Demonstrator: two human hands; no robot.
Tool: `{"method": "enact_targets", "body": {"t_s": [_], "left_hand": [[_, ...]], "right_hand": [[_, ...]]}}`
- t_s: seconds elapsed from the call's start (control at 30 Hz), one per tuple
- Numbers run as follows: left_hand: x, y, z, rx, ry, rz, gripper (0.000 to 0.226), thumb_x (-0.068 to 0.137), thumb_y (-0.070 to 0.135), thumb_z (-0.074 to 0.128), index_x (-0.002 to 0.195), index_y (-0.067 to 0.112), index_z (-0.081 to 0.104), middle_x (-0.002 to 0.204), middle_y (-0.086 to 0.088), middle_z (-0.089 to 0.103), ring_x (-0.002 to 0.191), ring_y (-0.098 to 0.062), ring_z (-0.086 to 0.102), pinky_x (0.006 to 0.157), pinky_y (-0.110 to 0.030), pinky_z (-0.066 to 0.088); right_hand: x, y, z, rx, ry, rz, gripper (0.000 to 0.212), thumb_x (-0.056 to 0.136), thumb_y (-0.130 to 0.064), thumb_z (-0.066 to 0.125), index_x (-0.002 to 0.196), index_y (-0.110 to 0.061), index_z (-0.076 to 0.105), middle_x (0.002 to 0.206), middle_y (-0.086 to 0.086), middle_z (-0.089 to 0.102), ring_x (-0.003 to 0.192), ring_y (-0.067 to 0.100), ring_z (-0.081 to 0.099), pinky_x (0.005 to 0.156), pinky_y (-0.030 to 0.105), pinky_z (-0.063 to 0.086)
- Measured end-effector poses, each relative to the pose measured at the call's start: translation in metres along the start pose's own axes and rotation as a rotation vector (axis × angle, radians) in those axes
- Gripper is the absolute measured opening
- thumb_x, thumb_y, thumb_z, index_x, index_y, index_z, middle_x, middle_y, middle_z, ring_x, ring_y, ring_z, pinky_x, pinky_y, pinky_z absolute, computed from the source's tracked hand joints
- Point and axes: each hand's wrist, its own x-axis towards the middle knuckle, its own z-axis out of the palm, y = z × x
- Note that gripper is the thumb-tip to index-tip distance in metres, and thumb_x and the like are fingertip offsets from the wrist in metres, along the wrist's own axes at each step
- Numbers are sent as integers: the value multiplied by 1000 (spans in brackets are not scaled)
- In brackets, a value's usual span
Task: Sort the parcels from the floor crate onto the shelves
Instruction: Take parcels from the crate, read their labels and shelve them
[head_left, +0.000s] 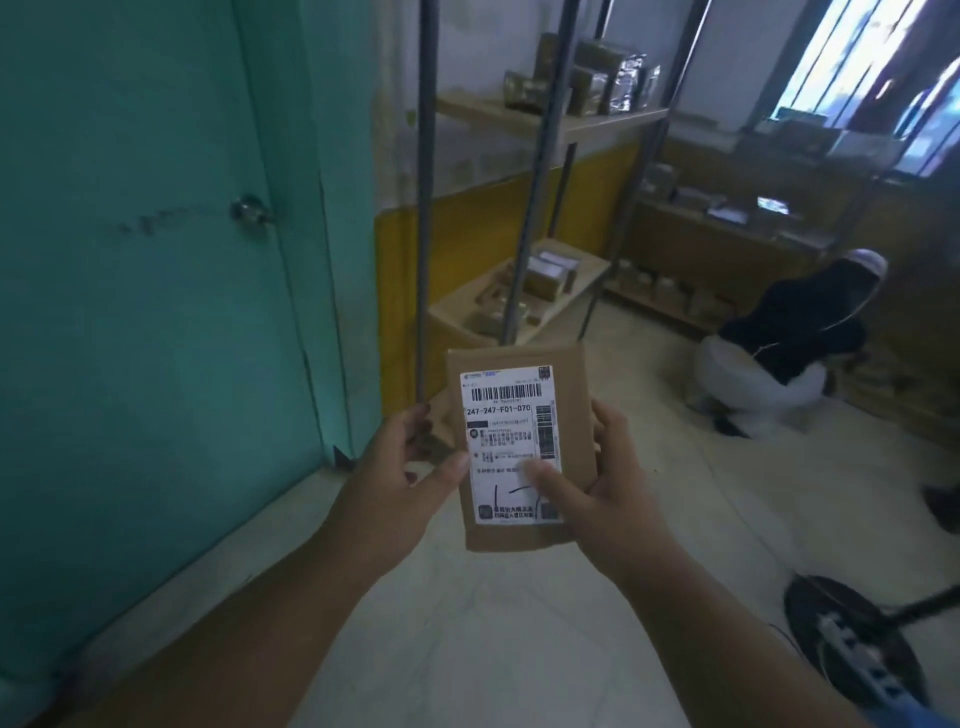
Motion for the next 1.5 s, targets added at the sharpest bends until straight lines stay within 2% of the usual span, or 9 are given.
{"method": "enact_targets", "body": {"t_s": [0.23, 0.37, 0.5, 0.6, 0.9, 1.17, 1.33, 1.43, 1.5], "left_hand": [[155, -1, 109, -15, -182, -16, 40, 90, 33, 68, 117, 52, 45, 125, 25, 55, 111, -2, 58, 86, -29, 54], [233, 30, 198, 12, -314, 10, 56, 91, 31, 68, 137, 40, 39, 133, 17, 53, 117, -7, 54, 100, -42, 50], [305, 44, 296, 63, -446, 92, 65, 89, 38, 68, 143, 40, 32, 130, 19, 51, 110, 3, 53, 90, -30, 50], [357, 42, 366, 53, -469, 82, 70, 85, 47, 69, 145, 39, 33, 132, 18, 52, 112, -2, 55, 94, -38, 52], [521, 64, 477, 40, -307, -53, 85, 65, 68, 64, 142, 46, 36, 134, 22, 53, 116, -2, 56, 98, -43, 51], [698, 39, 495, 34, -91, -163, 64, 70, 55, 66, 129, 42, 47, 127, 18, 59, 111, -6, 58, 94, -47, 53], [805, 32, 503, 47, -47, -241, 69, 62, 68, 64, 127, 53, 46, 126, 20, 57, 113, -8, 59, 93, -46, 54], [850, 37, 512, 37, -23, -283, 43, 83, 49, 71, 117, 56, 45, 122, 29, 51, 118, -8, 55, 95, -39, 49], [877, 30, 519, 69, 14, -308, 51, 91, 35, 68, 134, 44, 41, 125, 23, 47, 120, -9, 50, 92, -32, 46]], "right_hand": [[125, 51, -92, 23, 130, 91, 79, 81, -28, 81, 143, -40, 35, 124, -14, 65, 103, 9, 70, 70, 35, 63], [176, 56, -181, -39, 253, 116, 79, 80, -30, 81, 143, -40, 35, 119, -21, 65, 100, 2, 69, 68, 31, 62], [228, 89, -261, -50, 367, 137, 75, 82, -26, 81, 142, -36, 38, 111, -23, 66, 97, 0, 70, 67, 29, 61], [280, 125, -317, -46, 378, 154, 72, 82, -25, 81, 138, -40, 38, 115, -19, 65, 98, 1, 70, 67, 29, 62], [500, 161, -434, -140, 109, 115, 74, 82, -26, 81, 136, -43, 34, 101, -45, 62, 96, -13, 64, 73, 24, 60], [725, 203, -424, -125, -107, 69, 72, 84, -23, 79, 136, -45, 35, 99, -49, 59, 95, -17, 62, 69, 18, 57], [844, 222, -427, -120, -149, 85, 70, 82, -23, 82, 127, -53, 38, 105, -43, 62, 100, -8, 65, 77, 33, 62], [906, 232, -430, -115, -198, 125, 68, 81, -25, 83, 123, -56, 39, 102, -38, 65, 96, -2, 69, 72, 31, 62], [947, 239, -428, -118, -254, 126, 69, 82, -25, 82, 132, -46, 40, 100, -37, 66, 93, -2, 70, 68, 24, 60]]}}
